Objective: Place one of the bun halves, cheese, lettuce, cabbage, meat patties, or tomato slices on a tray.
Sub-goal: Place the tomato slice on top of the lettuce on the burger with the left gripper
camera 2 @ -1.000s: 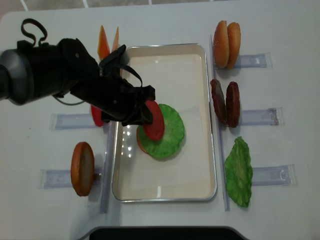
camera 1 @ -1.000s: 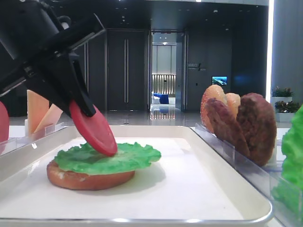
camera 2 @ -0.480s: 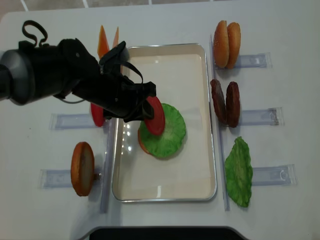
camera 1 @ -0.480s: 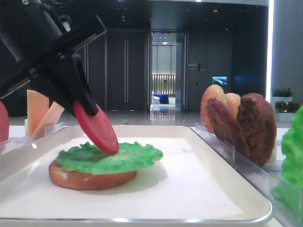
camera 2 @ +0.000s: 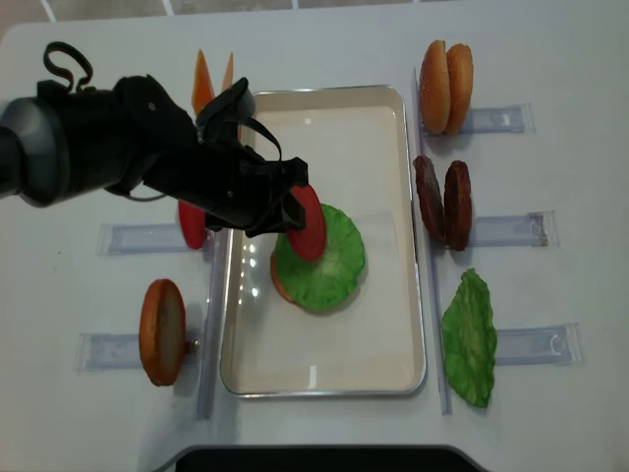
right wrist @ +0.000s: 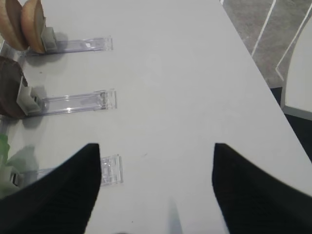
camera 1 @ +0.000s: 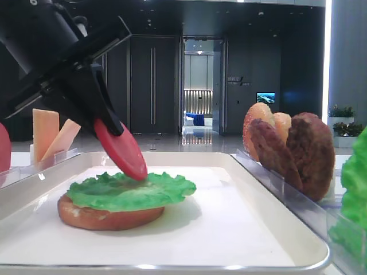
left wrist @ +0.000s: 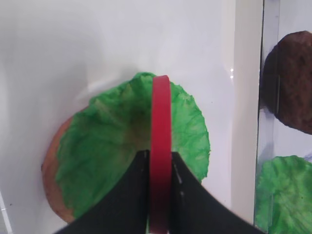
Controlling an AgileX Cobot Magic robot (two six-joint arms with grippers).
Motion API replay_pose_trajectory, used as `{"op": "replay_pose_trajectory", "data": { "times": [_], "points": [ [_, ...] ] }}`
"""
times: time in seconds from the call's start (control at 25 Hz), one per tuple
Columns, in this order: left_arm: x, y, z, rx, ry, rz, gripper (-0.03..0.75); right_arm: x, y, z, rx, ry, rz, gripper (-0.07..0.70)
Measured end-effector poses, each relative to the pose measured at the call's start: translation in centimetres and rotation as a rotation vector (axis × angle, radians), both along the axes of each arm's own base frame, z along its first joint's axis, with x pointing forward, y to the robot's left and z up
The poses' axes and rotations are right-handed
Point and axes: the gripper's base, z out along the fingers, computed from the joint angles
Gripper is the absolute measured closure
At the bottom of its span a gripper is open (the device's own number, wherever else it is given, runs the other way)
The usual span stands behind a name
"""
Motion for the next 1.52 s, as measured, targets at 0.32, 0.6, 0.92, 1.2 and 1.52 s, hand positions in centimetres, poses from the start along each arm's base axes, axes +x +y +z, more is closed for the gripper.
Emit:
{"op": "replay_pose_trajectory", "data": {
  "times": [0.32, 0.6, 0.92, 1.2, 1.52],
  "points": [
    [0.06, 0.00, 0.02, 0.000, -0.008, 0.000, 0.659, 0.00, 0.00, 0.00, 0.000, 0.000, 0.000, 0.167],
    [0.17, -0.25, -0.45, -0.014, -0.002, -0.015, 0.659, 0.00, 0.00, 0.00, 0.000, 0.000, 0.000, 0.167],
    [0.08, -0.73, -0.24, -0.076, 0.006, -0.027, 0.659, 0.00, 0.00, 0.00, 0.000, 0.000, 0.000, 0.167],
    [-0.35, -0.89, -0.24, -0.088, 0.039, -0.062, 0.659, 0.00, 0.00, 0.00, 0.000, 0.000, 0.000, 0.167],
    [-0.49, -0.89, -0.27, -0.084, 0.047, -0.079, 0.659, 0.00, 0.00, 0.00, 0.000, 0.000, 0.000, 0.167]
  ]
}}
